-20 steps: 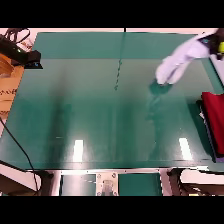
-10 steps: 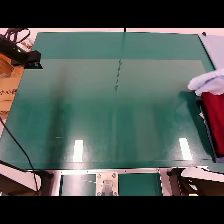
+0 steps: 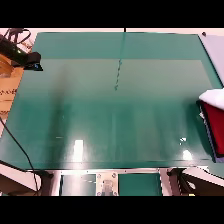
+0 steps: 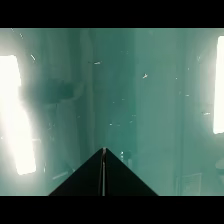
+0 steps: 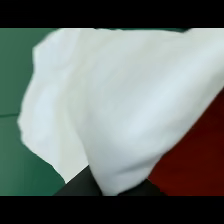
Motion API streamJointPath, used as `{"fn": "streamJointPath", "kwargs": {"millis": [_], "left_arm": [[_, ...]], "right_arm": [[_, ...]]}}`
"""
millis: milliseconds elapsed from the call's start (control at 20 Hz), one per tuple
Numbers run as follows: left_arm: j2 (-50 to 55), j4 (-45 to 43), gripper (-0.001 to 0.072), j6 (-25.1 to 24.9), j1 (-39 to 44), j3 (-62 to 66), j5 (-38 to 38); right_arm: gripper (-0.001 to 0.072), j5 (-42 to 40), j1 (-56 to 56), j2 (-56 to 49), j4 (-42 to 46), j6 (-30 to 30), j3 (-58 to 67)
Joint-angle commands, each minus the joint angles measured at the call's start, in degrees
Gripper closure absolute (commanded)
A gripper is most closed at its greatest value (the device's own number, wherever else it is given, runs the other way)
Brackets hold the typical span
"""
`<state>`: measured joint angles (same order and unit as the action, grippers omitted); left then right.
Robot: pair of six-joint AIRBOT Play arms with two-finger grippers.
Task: Fold the shirts.
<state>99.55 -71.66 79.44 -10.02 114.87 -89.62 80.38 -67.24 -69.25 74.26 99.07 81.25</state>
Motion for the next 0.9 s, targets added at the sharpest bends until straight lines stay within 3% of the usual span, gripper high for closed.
{"fn": "streamJointPath", "kwargs": {"millis": [0, 50, 100, 200, 300, 400, 450, 550, 700, 850], "left_arm": [[0.00, 0.07, 0.0685, 0.00, -0.02, -0.02, -0.76], [0.00, 0.09, 0.0685, 0.00, -0.02, -0.02, -0.92], [0.00, 0.09, 0.0685, -0.02, -0.02, -0.02, -1.14], [0.00, 0.09, 0.0685, -0.02, -0.02, -0.02, -1.97], [0.00, 0.13, 0.0685, 0.00, 0.11, -0.02, -2.14], [-0.07, 0.48, 0.0686, 0.81, 0.22, 0.00, -2.08], [-0.13, 0.63, 0.0687, 1.84, 0.59, 0.00, -1.88], [-0.92, 0.55, 0.0687, 2.19, 2.40, -0.02, -1.90], [-3.72, 0.48, 0.0687, 2.16, 6.08, -0.17, -0.87], [-8.57, 0.50, 0.0686, 3.23, 9.57, -6.16, -1.33]], "right_arm": [[0.0697, 1.09, -1.14, 1.68, 13.16, -0.68, -11.50], [0.0688, 0.92, -1.14, 1.66, 15.93, -0.68, -14.82], [0.0549, 0.94, -1.14, 1.62, 18.75, -0.68, -17.31], [0.0041, 2.86, -1.14, 1.62, 24.87, -0.66, -19.80], [0.0024, 4.98, -1.03, 1.62, 24.09, 1.66, -17.86], [0.0047, 4.98, 1.66, 1.62, 15.28, 1.51, -12.41], [0.0115, 4.96, 4.87, 1.62, 11.45, 1.25, -8.81], [0.0666, 4.79, 13.20, 1.62, 8.31, -0.63, -1.49], [0.0697, 2.56, 28.35, 1.64, 8.24, -0.70, 5.29], [0.0698, 2.40, 42.18, 2.03, 8.15, -0.07, 3.13]]}}
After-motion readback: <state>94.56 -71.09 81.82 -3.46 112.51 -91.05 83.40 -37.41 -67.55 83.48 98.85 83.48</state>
